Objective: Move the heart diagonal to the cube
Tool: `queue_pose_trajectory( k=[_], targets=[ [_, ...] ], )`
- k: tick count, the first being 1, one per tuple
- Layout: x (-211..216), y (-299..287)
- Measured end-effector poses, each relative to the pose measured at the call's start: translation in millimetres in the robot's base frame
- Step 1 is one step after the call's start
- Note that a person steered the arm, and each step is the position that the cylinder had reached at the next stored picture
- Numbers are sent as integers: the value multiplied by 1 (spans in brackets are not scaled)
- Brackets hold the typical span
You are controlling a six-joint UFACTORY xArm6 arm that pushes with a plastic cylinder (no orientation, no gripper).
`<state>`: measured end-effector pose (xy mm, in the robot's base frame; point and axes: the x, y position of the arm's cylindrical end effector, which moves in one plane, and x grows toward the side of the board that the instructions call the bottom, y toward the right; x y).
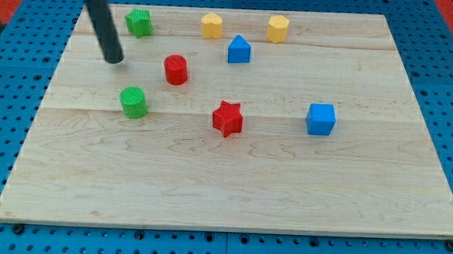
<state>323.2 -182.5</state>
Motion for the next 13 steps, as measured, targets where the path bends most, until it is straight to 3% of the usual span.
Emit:
queue_pose_trajectory(
  k=[1, 2, 3, 5, 6, 7, 9, 10, 11, 13],
  targets=[
    [-34, 9],
    [-68, 62],
    [-78, 104],
    [-99, 135],
    [-83, 189],
    [-37, 206],
    [-72, 203],
    [-36, 270],
    [15, 278],
    [55, 327]
  ],
)
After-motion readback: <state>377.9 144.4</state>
